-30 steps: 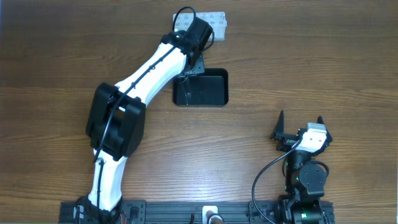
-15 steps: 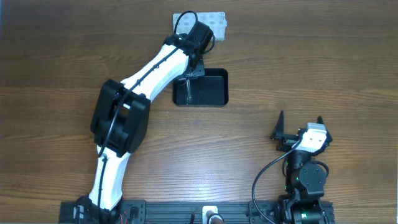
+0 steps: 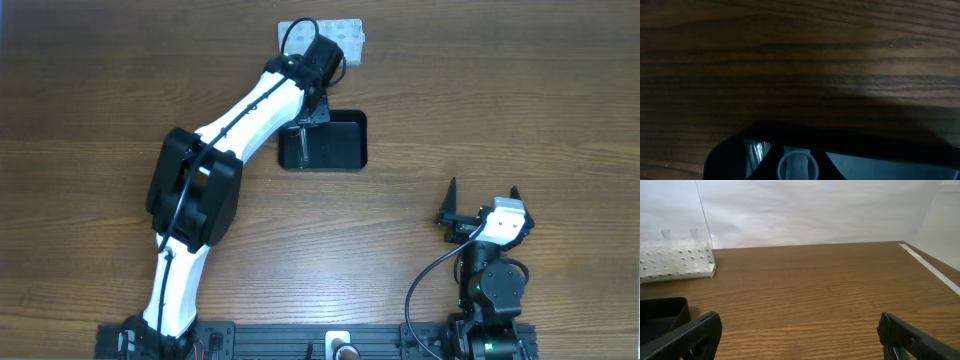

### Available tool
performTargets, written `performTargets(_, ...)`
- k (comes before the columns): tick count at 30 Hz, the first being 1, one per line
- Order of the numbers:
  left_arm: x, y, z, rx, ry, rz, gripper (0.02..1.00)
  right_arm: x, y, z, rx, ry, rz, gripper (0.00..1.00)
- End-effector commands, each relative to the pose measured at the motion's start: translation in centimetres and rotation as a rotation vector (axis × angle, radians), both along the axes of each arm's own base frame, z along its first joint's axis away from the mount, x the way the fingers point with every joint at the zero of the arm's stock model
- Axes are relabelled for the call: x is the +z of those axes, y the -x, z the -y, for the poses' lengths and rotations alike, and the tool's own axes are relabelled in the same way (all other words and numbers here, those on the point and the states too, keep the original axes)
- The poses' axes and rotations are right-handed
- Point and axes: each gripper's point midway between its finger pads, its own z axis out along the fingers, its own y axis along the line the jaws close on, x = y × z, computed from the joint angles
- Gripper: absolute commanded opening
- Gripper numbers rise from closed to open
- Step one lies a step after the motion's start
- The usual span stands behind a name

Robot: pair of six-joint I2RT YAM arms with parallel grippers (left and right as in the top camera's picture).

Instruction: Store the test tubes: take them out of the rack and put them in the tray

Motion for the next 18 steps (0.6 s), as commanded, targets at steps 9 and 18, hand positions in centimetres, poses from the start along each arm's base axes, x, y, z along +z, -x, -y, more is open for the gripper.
performTargets(9, 3.9, -0.3, 0.0, 0.006, -0.014, 0.09, 0.424, -0.1, 0.1, 0.4, -0.02, 0.005, 0.001, 0.991)
performTargets(18, 22.2, -0.7, -3.8, 0.06, -0.02, 0.522, 0.553, -0.1, 0.1, 0.4, -0.02, 0.005, 0.001, 0.991)
